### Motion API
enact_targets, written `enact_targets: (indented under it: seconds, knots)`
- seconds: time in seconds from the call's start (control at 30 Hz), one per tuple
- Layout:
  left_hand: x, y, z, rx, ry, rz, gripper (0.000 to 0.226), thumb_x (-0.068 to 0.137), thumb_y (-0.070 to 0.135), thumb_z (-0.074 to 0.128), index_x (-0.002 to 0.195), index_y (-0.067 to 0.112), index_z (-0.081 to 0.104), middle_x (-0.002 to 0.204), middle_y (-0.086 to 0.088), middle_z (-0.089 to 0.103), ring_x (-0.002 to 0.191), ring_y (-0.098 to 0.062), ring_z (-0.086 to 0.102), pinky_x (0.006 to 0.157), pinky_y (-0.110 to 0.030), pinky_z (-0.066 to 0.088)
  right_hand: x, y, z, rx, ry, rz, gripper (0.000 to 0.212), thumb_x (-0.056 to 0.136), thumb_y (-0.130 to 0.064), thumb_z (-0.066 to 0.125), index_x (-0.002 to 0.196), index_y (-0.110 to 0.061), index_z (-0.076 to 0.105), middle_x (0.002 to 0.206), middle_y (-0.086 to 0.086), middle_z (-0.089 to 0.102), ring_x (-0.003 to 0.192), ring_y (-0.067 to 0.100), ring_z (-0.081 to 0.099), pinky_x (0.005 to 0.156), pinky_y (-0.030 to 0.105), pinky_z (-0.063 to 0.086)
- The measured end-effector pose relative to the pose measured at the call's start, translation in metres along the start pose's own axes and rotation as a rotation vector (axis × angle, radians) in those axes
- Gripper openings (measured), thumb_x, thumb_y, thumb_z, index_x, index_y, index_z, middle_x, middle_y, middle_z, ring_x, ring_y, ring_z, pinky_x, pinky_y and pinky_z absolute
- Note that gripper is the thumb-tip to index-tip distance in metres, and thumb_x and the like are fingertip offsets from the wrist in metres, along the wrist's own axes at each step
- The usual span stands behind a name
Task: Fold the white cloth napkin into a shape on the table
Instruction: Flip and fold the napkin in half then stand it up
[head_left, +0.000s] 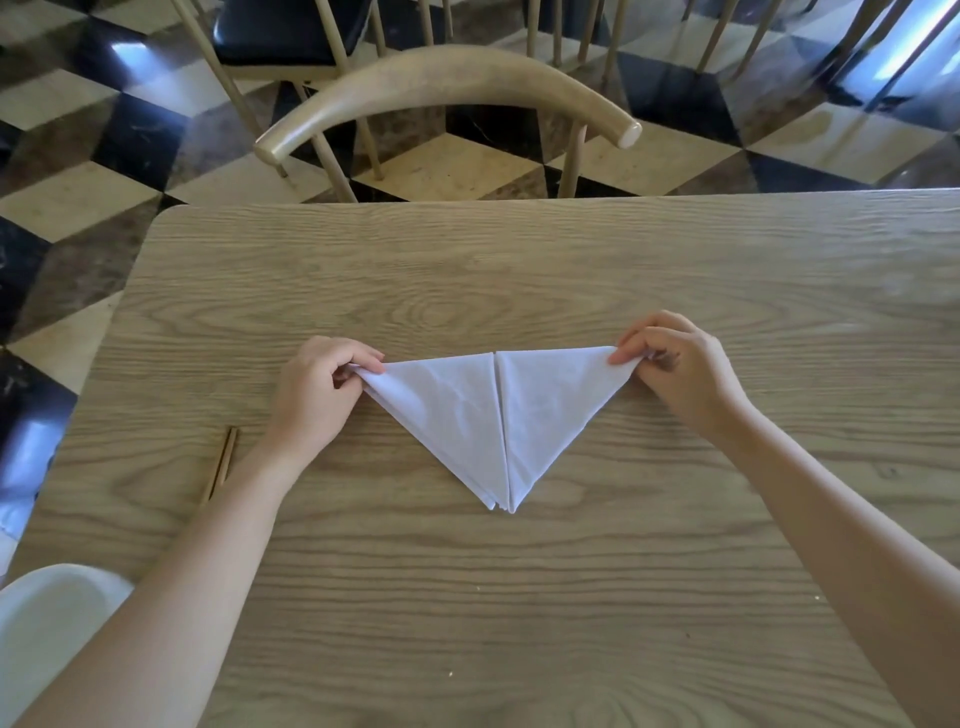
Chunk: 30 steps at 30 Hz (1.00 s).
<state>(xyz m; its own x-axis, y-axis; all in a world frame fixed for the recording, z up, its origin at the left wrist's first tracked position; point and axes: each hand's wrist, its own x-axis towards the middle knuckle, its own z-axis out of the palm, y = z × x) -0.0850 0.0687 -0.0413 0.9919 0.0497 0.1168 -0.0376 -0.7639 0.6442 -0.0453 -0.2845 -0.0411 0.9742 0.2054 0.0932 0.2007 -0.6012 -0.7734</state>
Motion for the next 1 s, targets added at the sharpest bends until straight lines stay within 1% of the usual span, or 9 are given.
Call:
enact_targets:
  seconds: [0.2, 0.3, 0.4, 0.47, 0.57, 0.67, 0.8, 0.87, 1.0]
  knots:
    - [0.000, -0.002, -0.001, 0.035, 0.032, 0.012, 0.036, 0.078, -0.016, 0.053, 0.081, 0.014, 0.072, 0.094, 0.003, 0.066, 0.098, -0.015, 0.050, 0.072, -0.007, 0.037, -0.003, 0.000, 0.001, -0.004, 0.043, 0.002, 0.039, 0.070, 0.018, 0.054, 0.071, -0.018, 0.071, 0.086, -0.023, 0.061, 0.082, 0.000, 0.053, 0.072, 0.006, 0.037]
    - [0.000, 0.000, 0.001, 0.041, 0.018, -0.055, 0.036, 0.080, -0.013, 0.051, 0.082, 0.016, 0.073, 0.099, 0.002, 0.066, 0.104, -0.018, 0.047, 0.074, -0.011, 0.038, -0.007, -0.001, 0.005, -0.023, 0.077, -0.008, 0.034, 0.071, 0.017, 0.055, 0.073, -0.012, 0.071, 0.086, -0.011, 0.060, 0.088, 0.016, 0.055, 0.073, 0.008, 0.038]
    - [-0.003, 0.015, 0.000, 0.079, 0.093, -0.122, 0.036, 0.078, -0.008, 0.047, 0.086, 0.017, 0.072, 0.109, -0.005, 0.065, 0.108, -0.024, 0.048, 0.087, -0.029, 0.044, -0.012, 0.000, 0.008, -0.084, 0.081, -0.035, 0.034, 0.070, 0.018, 0.054, 0.077, -0.010, 0.071, 0.090, -0.002, 0.061, 0.093, 0.022, 0.054, 0.079, 0.007, 0.037]
    - [-0.014, 0.039, 0.005, 0.194, 0.167, -0.067, 0.038, 0.078, 0.001, 0.043, 0.103, 0.012, 0.068, 0.121, -0.012, 0.062, 0.113, -0.032, 0.050, 0.096, -0.044, 0.042, -0.014, -0.001, 0.008, -0.140, 0.093, -0.070, 0.030, 0.070, 0.012, 0.053, 0.079, -0.011, 0.071, 0.093, 0.001, 0.063, 0.093, 0.024, 0.054, 0.087, 0.019, 0.041]
    - [-0.051, 0.099, 0.039, 0.297, 0.049, 0.129, 0.044, 0.093, 0.022, 0.036, 0.131, 0.005, 0.050, 0.141, -0.017, 0.045, 0.131, -0.032, 0.038, 0.106, -0.050, 0.030, -0.018, -0.013, 0.010, -0.261, 0.101, -0.121, 0.032, 0.070, -0.009, 0.047, 0.092, -0.013, 0.070, 0.106, 0.003, 0.066, 0.101, 0.026, 0.056, 0.096, 0.040, 0.040]
    - [-0.090, 0.124, 0.083, 0.481, -0.148, 0.224, 0.058, 0.096, 0.041, 0.027, 0.140, 0.005, 0.037, 0.149, -0.015, 0.032, 0.140, -0.029, 0.026, 0.110, -0.050, 0.019, -0.023, -0.036, 0.032, -0.347, -0.052, -0.220, 0.045, 0.083, -0.021, 0.039, 0.122, -0.011, 0.060, 0.133, 0.006, 0.056, 0.126, 0.024, 0.047, 0.112, 0.042, 0.027]
    - [-0.102, 0.101, 0.097, 0.573, -0.225, 0.192, 0.060, 0.093, 0.043, 0.031, 0.141, 0.008, 0.036, 0.151, -0.011, 0.030, 0.141, -0.026, 0.025, 0.109, -0.048, 0.022, -0.033, -0.048, 0.072, -0.454, -0.340, -0.284, 0.062, 0.097, -0.048, 0.009, 0.143, -0.014, 0.033, 0.153, -0.002, 0.026, 0.143, 0.015, 0.015, 0.117, 0.034, 0.004]
    - [-0.101, 0.099, 0.096, 0.593, -0.251, 0.208, 0.059, 0.094, 0.043, 0.028, 0.140, 0.008, 0.037, 0.151, -0.011, 0.030, 0.140, -0.027, 0.027, 0.107, -0.048, 0.024, -0.034, -0.043, 0.078, -0.556, -0.328, -0.306, 0.067, 0.096, -0.050, 0.001, 0.145, -0.015, 0.030, 0.153, -0.002, 0.026, 0.143, 0.015, 0.016, 0.115, 0.035, 0.006]
    - [-0.101, 0.099, 0.096, 0.624, -0.258, 0.205, 0.062, 0.094, 0.045, 0.027, 0.142, 0.007, 0.033, 0.151, -0.013, 0.030, 0.140, -0.028, 0.025, 0.108, -0.048, 0.022, -0.029, -0.035, 0.066, -0.646, -0.353, -0.319, 0.061, 0.098, -0.046, 0.003, 0.146, -0.018, 0.029, 0.153, -0.004, 0.026, 0.142, 0.013, 0.020, 0.115, 0.036, 0.011]
